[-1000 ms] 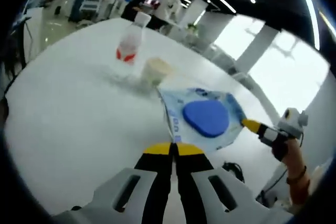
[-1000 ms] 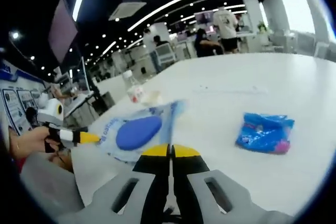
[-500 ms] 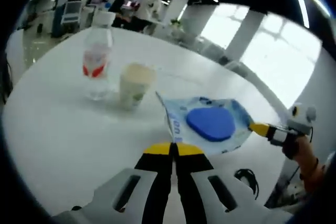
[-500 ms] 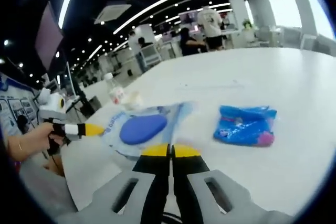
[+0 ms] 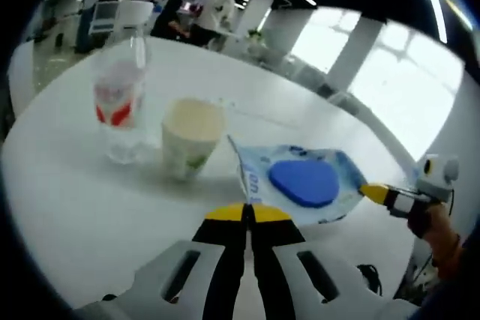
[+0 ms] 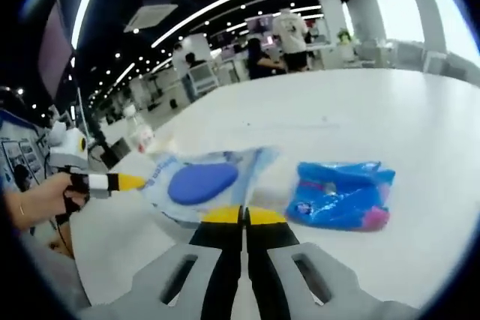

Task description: Arrange the tabletop items into an orderly group along one side of the table until the central work area is clear of visible clutter.

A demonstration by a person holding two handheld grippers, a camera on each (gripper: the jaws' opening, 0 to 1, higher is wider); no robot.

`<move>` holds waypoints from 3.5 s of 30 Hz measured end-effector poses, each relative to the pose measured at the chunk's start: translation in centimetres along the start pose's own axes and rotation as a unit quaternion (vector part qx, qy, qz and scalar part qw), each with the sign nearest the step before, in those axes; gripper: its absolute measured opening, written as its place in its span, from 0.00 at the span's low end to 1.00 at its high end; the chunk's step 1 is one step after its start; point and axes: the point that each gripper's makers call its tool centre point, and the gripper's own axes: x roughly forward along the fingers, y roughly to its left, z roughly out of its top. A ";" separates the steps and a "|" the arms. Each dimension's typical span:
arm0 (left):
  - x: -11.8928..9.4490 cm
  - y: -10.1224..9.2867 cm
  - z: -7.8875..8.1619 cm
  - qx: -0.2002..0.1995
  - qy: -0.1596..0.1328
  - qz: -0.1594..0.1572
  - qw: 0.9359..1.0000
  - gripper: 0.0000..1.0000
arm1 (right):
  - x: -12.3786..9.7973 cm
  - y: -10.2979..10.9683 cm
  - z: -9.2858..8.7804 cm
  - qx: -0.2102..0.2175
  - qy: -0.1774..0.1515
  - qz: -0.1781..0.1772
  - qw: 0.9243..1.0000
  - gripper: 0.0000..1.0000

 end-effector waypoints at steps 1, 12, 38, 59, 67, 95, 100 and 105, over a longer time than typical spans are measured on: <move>0.4 0.1 0.0 0.001 0.000 0.002 1.000 0.00 | 0.2 -0.2 0.0 -0.001 0.001 -0.001 1.000 0.01; 2.7 1.1 0.5 0.018 -0.005 0.017 1.000 0.00 | 2.7 -1.6 -0.3 0.006 0.009 -0.014 1.000 0.01; 4.7 2.4 0.2 0.003 -0.039 0.048 0.998 0.00 | 5.3 -3.1 -2.2 0.015 0.027 -0.041 0.999 0.01; 5.2 3.1 -0.8 0.029 -0.037 0.065 0.997 0.00 | 5.8 -3.3 -3.4 -0.014 0.047 -0.051 0.998 0.03; 4.5 3.8 -0.4 0.038 -0.049 0.081 0.995 0.16 | 4.8 -2.7 -2.3 -0.006 0.029 -0.049 0.998 0.18; 0.1 1.9 1.9 0.044 -0.103 0.049 0.992 0.82 | -0.6 -8.8 2.2 -0.019 -0.060 -0.129 0.990 0.91; -0.6 1.7 2.3 0.093 -0.111 0.052 0.988 0.88 | -1.0 -10.4 2.3 -0.021 -0.070 -0.144 0.987 0.89; -1.0 1.7 2.5 0.095 -0.123 0.052 0.986 0.99 | -0.5 -12.2 1.9 -0.019 -0.075 -0.136 0.988 0.89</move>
